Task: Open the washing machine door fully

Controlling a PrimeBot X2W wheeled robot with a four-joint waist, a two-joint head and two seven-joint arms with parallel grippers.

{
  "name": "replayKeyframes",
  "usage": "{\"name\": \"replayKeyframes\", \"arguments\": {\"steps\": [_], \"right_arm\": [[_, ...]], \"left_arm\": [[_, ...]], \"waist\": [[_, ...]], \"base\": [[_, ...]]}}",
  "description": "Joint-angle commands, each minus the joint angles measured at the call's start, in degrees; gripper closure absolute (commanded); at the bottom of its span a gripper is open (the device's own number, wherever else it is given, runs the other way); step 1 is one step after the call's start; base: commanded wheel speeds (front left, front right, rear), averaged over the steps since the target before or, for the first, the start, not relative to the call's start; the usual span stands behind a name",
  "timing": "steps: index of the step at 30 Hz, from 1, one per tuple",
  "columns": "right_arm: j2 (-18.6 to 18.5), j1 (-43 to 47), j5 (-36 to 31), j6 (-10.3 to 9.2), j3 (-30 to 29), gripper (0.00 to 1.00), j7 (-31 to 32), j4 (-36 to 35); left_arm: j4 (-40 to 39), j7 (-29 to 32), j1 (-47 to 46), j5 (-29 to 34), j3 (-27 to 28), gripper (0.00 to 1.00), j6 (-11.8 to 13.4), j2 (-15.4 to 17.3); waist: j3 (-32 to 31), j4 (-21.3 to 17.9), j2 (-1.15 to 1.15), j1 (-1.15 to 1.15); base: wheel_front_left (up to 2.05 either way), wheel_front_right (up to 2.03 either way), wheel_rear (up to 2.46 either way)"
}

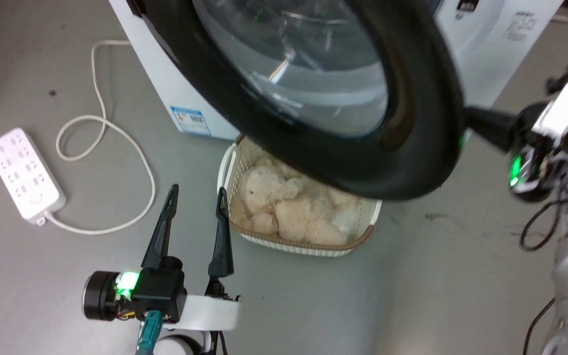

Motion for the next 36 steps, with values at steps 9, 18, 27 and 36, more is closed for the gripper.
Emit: {"name": "replayKeyframes", "arguments": {"steps": [9,18,27,36], "right_arm": [[0.5,10.4,18.6,0.06,20.4,1.0,-1.4,-1.1],[0.5,18.6,32.5,0.06,40.3,1.0,-7.9,-8.2],[0.6,21.0,35.6,0.06,49.3,0.61,-15.5,-10.2],[-7.6,22.4,21.2,0.06,46.7,0.0,-35.2,-19.9]], "left_arm": [[2.0,-0.3,3.6,-0.6,-0.2,0.0,-2.0,0.2],[4.4,-0.3,4.7,-2.3,-0.2,0.0,-5.4,0.1],[5.1,-0.3,5.7,-2.5,1.6,0.0,-6.7,0.1],[5.6,-0.3,6.4,-3.6,3.9,0.0,-7.7,0.0]], "waist": [[-4.9,0.0,0.0,0.01],[-6.9,1.0,0.0,0.01],[-8.2,1.2,0.0,0.01],[-10.5,-0.8,0.0,0.01]], "base": [[0.0,0.0,0.0],[0.0,0.0,0.0],[0.0,0.0,0.0],[0.0,0.0,0.0]]}}
